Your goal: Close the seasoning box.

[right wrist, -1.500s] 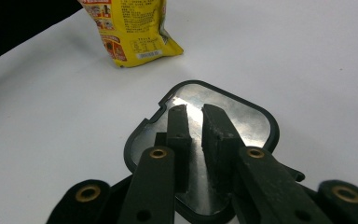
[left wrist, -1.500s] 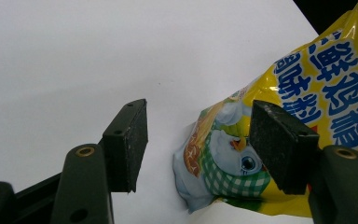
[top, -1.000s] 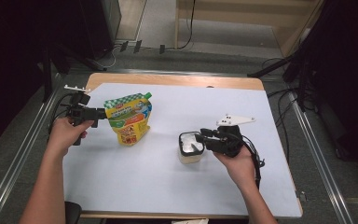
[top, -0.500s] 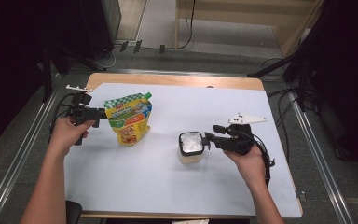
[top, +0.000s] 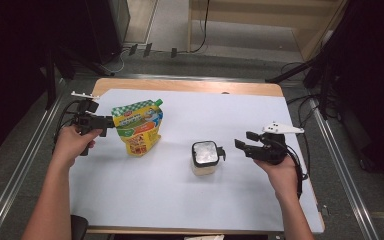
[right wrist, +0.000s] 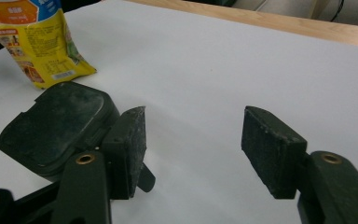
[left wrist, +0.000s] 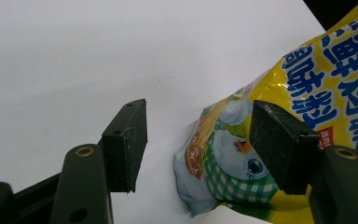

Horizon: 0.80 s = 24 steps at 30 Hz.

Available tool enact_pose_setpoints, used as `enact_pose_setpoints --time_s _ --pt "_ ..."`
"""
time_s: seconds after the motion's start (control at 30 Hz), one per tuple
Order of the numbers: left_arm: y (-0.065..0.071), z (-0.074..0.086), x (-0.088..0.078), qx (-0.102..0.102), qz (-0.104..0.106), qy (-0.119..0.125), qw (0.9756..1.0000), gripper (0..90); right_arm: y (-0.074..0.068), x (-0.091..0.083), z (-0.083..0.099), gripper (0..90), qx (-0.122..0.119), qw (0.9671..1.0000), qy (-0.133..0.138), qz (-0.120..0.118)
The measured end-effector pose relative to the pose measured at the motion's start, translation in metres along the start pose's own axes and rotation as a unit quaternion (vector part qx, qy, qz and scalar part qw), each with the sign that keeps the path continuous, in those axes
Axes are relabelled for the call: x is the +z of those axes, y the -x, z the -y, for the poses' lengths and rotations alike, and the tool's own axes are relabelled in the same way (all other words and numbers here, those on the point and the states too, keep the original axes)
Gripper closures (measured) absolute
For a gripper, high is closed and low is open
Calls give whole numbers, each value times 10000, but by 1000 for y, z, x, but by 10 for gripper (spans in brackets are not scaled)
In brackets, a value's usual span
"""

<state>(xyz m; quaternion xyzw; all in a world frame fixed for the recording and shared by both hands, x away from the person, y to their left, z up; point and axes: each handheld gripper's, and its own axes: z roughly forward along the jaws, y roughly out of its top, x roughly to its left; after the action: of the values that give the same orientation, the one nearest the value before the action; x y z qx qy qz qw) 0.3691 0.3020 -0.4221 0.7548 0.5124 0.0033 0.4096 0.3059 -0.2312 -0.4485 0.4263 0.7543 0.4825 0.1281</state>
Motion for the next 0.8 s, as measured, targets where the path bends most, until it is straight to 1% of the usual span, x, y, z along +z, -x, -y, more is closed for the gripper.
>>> enact_pose_setpoints --time_s 0.03,0.07,0.1,0.17,0.23,0.33,0.4,0.5,0.63,0.67,0.7,0.73,0.77,0.8 --pt "0 0 0 2 -3 3 10000 376 2 0 1 397 30 10000 11 33" --pt "0 0 0 11 -12 1 10000 376 5 0 3 370 27 9999 -30 101" --pt "0 0 0 11 -12 1 10000 376 7 0 5 364 18 9999 -55 149" --pt "0 1 1 19 -14 -3 10000 375 9 0 6 356 19 9998 -67 191" --pt "0 1 2 30 -10 4 10000 375 16 1 11 336 130 9996 -93 213" --pt "0 1 2 49 -15 13 10000 375 19 2 13 327 184 9995 -98 240" --pt "0 1 2 46 -23 18 10000 375 24 4 17 303 193 9991 -121 347" --pt "0 1 2 58 -32 50 10000 375 28 9 23 290 242 9984 -180 473" --pt "0 1 2 78 -67 86 9999 375 28 15 26 257 226 9981 -315 483" --pt "0 1 2 82 -74 82 9999 375 28 19 27 220 184 9981 -448 389" --pt "0 1 2 85 -78 86 9999 375 28 19 27 220 184 9981 -448 389" --pt "0 1 2 93 -74 92 9999 375 26 23 28 219 148 9977 -549 376" --pt "0 1 2 93 -74 92 9999 375 26 23 28 219 148 9977 -549 376" --pt "0 1 3 97 -70 103 9999 374 24 26 29 221 114 9973 -611 398"
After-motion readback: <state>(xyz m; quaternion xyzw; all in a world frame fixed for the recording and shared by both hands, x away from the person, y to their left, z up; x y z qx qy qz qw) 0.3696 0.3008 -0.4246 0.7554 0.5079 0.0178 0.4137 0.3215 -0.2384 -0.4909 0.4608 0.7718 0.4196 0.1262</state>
